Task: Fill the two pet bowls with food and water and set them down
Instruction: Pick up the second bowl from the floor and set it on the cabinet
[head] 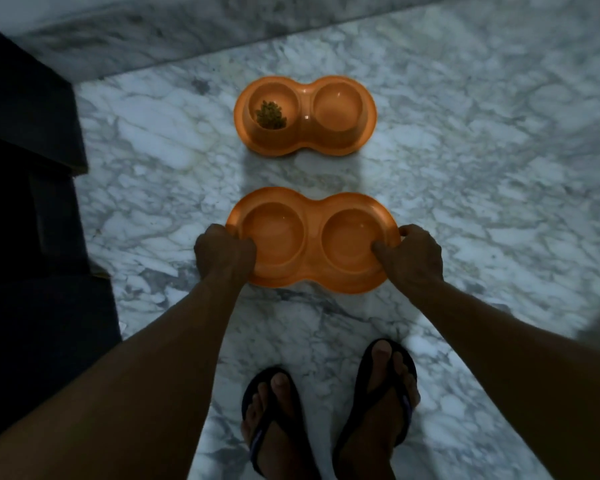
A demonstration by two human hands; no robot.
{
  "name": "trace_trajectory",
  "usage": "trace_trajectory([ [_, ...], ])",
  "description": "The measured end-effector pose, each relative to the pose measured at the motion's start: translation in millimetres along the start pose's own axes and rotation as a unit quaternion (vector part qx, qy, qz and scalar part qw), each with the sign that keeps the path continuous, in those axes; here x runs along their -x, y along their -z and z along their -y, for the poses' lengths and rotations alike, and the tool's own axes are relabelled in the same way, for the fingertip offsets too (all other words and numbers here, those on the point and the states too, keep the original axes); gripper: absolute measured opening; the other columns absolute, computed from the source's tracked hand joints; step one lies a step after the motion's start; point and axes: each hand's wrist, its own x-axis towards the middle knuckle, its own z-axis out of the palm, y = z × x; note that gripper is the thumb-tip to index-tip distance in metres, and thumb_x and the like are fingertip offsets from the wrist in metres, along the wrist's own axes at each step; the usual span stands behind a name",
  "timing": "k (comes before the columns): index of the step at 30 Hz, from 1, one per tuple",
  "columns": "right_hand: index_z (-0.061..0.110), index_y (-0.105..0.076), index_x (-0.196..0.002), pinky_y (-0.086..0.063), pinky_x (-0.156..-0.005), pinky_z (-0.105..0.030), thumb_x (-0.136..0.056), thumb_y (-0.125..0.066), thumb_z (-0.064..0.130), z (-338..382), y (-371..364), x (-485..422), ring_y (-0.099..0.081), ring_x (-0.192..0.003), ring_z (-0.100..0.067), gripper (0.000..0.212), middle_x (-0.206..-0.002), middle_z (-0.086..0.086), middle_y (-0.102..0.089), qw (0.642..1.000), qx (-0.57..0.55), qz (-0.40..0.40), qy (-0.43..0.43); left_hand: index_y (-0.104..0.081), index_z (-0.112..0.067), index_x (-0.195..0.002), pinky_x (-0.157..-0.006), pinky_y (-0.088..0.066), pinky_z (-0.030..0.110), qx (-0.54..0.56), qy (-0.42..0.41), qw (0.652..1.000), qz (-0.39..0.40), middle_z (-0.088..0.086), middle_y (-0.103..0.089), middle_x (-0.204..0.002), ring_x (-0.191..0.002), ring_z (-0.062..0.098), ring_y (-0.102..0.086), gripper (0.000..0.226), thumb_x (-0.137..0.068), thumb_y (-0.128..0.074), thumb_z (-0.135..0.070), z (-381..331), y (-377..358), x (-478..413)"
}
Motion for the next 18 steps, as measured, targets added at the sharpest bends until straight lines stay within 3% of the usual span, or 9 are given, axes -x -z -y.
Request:
trace_trajectory([
  [6,0.002,-0.06,-0.118,-0.04,-0.075,-0.029,-0.084,-0.069,0.032,45.2,95.9,100.9,-0.061,-0.105,-0.033,0.046,-0.116,-0.016,-0.062,1.0,-0.016,0.002,-0.009,-0.067,0.0,-0.103,-0.083,-0.055,0.038,0.014,0.019,1.0,0.011,0.022,-0.067,-0.104,-0.098,0.038,-0.064,0.032,-0.076,-0.064,-0.016,-33.2,113.3,74.0],
  [8,0.005,-0.062,-0.115,-0.048,-0.075,-0.033,-0.082,-0.07,0.037,66.6,136.0,139.7,-0.063,-0.099,-0.031,0.047,-0.11,-0.015,-0.065,1.0,-0.029,0.002,-0.008,-0.066,0.001,-0.105,-0.083,-0.057,0.043,0.028,0.032,0.999,0.019,0.021,-0.067,-0.105,-0.098,0.037,-0.065,0.034,-0.075,-0.063,-0.016,-46.0,164.5,109.6],
  [12,0.01,-0.064,-0.105,-0.057,-0.08,-0.044,-0.08,-0.069,0.041,102.9,205.9,208.0,-0.067,-0.088,-0.032,0.041,-0.098,-0.014,-0.068,0.999,-0.05,-0.009,0.011,-0.064,0.002,-0.112,-0.084,-0.055,0.041,0.065,0.021,0.998,0.015,0.02,-0.065,-0.11,-0.101,0.036,-0.063,0.038,-0.078,-0.061,-0.016,-64.5,253.4,176.7],
  [15,0.011,-0.066,-0.094,-0.057,-0.077,-0.044,-0.078,-0.066,0.042,123.3,252.9,255.7,-0.066,-0.083,-0.032,0.035,-0.091,-0.015,-0.068,0.997,-0.047,-0.021,0.051,-0.065,0.001,-0.11,-0.082,-0.055,0.041,0.082,0.025,0.996,-0.009,0.021,-0.066,-0.108,-0.1,0.037,-0.063,0.038,-0.077,-0.061,-0.018,-75.2,315.6,225.1],
  [18,0.007,-0.066,-0.096,-0.055,-0.073,-0.039,-0.082,-0.068,0.034,142.1,301.1,309.2,-0.065,-0.081,-0.031,0.03,-0.089,-0.014,-0.069,0.994,-0.062,-0.029,0.087,-0.066,0.001,-0.106,-0.071,-0.049,0.035,0.107,0.022,0.994,-0.028,0.019,-0.067,-0.105,-0.097,0.036,-0.064,0.033,-0.079,-0.063,-0.018,-82.1,375.8,280.2],
])
